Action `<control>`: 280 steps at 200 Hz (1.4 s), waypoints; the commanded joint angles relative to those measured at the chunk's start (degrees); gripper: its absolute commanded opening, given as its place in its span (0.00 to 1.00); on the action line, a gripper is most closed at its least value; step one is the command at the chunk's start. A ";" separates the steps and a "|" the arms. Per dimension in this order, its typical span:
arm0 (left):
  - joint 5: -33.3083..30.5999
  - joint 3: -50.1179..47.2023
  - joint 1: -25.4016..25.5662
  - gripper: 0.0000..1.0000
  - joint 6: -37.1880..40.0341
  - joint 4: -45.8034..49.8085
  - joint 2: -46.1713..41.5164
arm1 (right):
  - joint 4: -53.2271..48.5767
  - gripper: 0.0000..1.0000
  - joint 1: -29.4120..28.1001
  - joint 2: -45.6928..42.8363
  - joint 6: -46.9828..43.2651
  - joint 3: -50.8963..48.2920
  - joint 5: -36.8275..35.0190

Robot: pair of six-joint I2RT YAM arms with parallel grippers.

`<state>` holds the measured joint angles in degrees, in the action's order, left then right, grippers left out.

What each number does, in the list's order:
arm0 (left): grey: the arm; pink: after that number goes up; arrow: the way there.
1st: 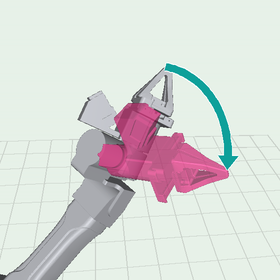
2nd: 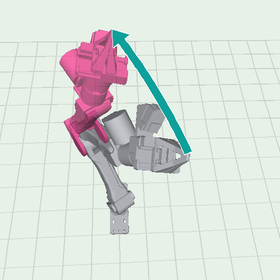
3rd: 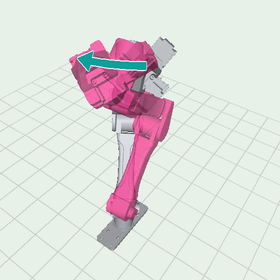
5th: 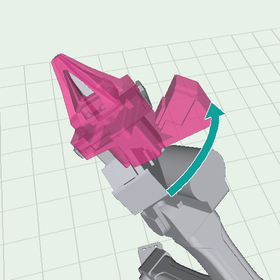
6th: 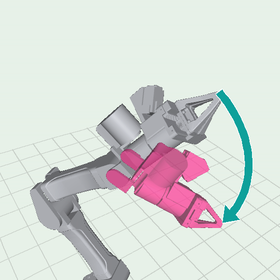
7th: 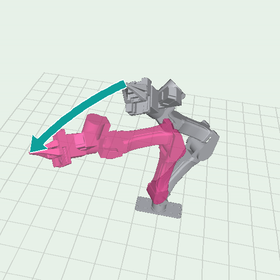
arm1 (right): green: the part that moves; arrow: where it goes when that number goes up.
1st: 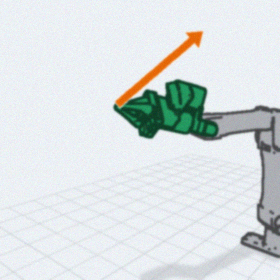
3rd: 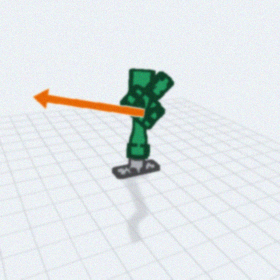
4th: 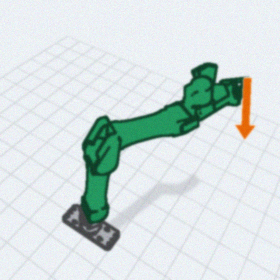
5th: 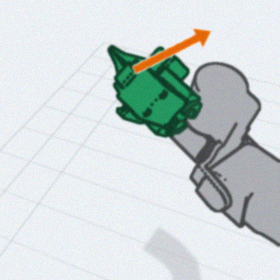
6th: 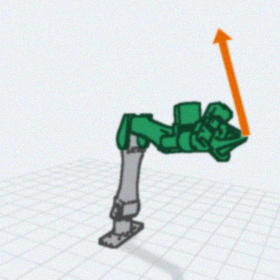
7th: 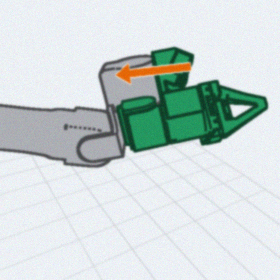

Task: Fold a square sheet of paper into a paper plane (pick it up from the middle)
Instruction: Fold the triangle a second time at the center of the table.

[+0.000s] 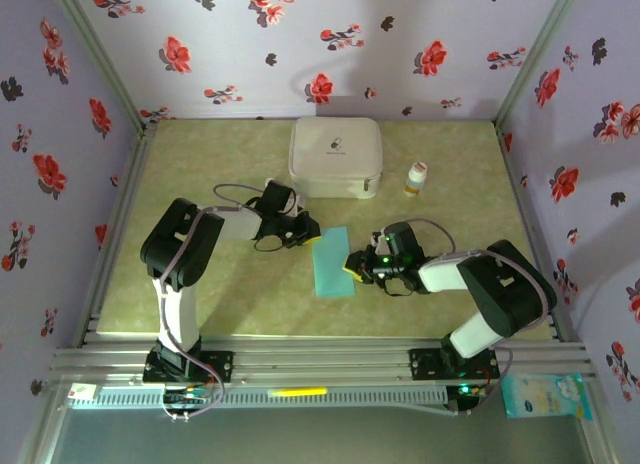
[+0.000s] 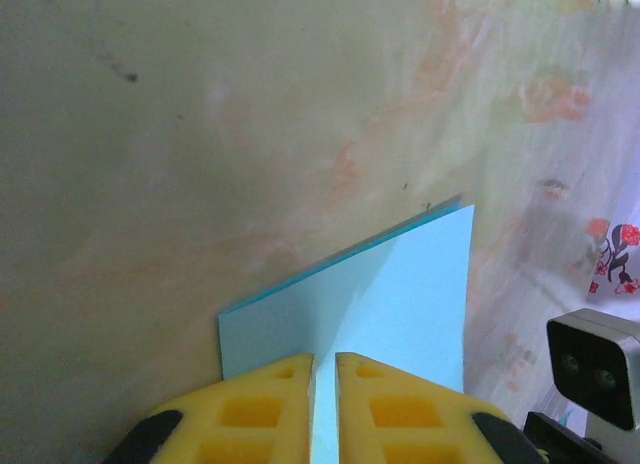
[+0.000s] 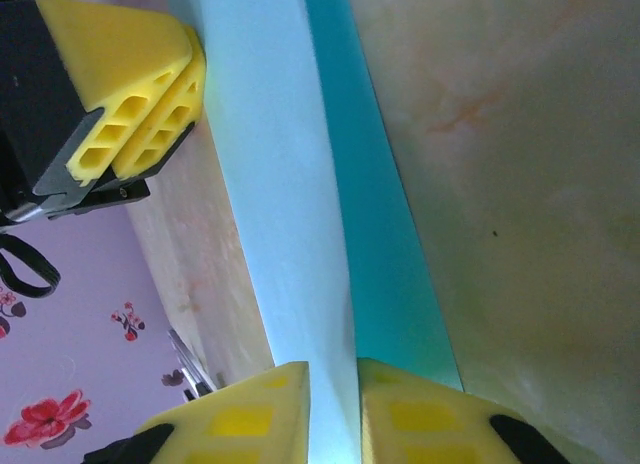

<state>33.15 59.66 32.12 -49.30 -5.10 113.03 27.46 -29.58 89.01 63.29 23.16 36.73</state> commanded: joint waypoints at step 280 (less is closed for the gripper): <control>-50.93 -19.21 40.31 0.51 52.83 -5.27 -26.38 | 0.15 0.20 -0.10 -0.05 2.64 3.00 -1.31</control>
<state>-7.14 37.93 69.54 -5.17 -9.41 82.98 28.71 -29.52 88.99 66.52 24.86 34.79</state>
